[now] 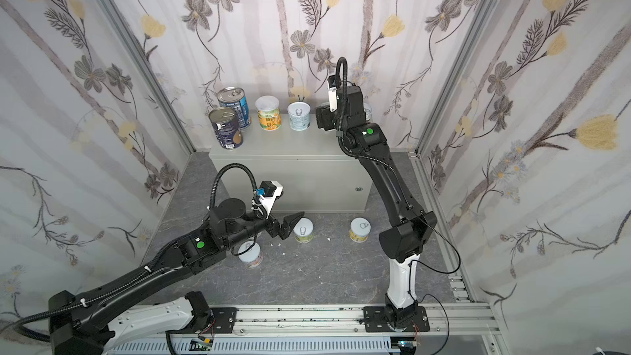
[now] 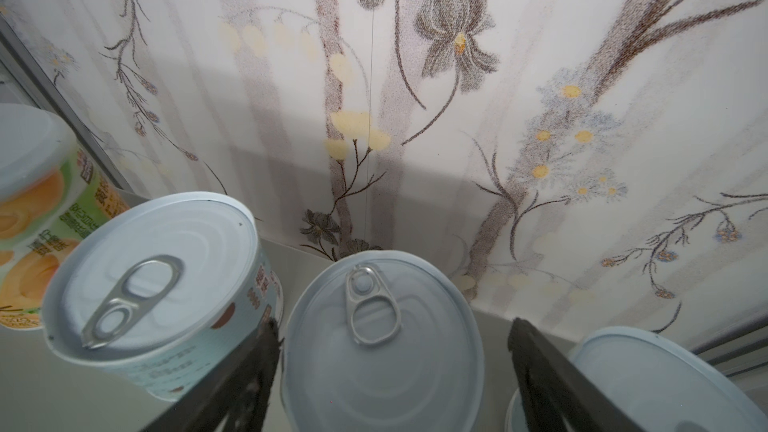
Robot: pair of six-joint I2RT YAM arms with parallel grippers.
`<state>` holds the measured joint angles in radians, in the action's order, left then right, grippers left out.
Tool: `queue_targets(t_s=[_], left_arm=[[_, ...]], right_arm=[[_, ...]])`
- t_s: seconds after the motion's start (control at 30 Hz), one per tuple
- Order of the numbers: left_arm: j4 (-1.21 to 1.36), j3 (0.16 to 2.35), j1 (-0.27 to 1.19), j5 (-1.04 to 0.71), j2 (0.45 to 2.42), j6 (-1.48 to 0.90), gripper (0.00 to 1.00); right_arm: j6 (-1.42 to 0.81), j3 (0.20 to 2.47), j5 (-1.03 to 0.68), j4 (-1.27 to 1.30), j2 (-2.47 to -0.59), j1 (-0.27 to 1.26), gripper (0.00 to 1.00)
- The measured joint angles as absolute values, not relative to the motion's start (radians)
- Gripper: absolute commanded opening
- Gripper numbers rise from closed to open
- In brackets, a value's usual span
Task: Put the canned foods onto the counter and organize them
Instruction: 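Open the right gripper and lift it off the light blue can, then withdraw the right gripper toward the robot while the left gripper lowers over a floor can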
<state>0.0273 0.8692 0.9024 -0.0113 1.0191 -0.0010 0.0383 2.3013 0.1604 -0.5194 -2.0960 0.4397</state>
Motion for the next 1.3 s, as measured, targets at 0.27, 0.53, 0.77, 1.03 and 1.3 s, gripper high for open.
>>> queue_targets(t_s=[0.27, 0.53, 0.77, 1.03, 1.3], left_arm=[[0.020, 0.849, 0.903, 0.070, 0.996, -0.043, 1.00], [-0.140, 0.813, 0.902, 0.323, 0.936, -0.194, 1.00], [-0.316, 0.769, 0.896, 0.464, 0.865, -0.351, 1.00], [-0.537, 0.734, 0.895, 0.472, 0.795, -0.522, 1.00], [-0.724, 0.668, 0.903, 0.423, 0.780, -0.694, 1.00]], right_arm=[[0.035, 2.272, 0.108, -0.519, -1.991, 0.446, 0.91], [-0.007, 1.900, 0.024, -0.400, -1.742, 0.458, 1.00], [-0.085, 1.560, -0.056, -0.194, -1.498, 0.463, 1.00], [-0.209, 1.193, -0.098, 0.030, -1.239, 0.463, 1.00], [-0.308, 0.788, -0.089, 0.298, -0.982, 0.463, 1.00]])
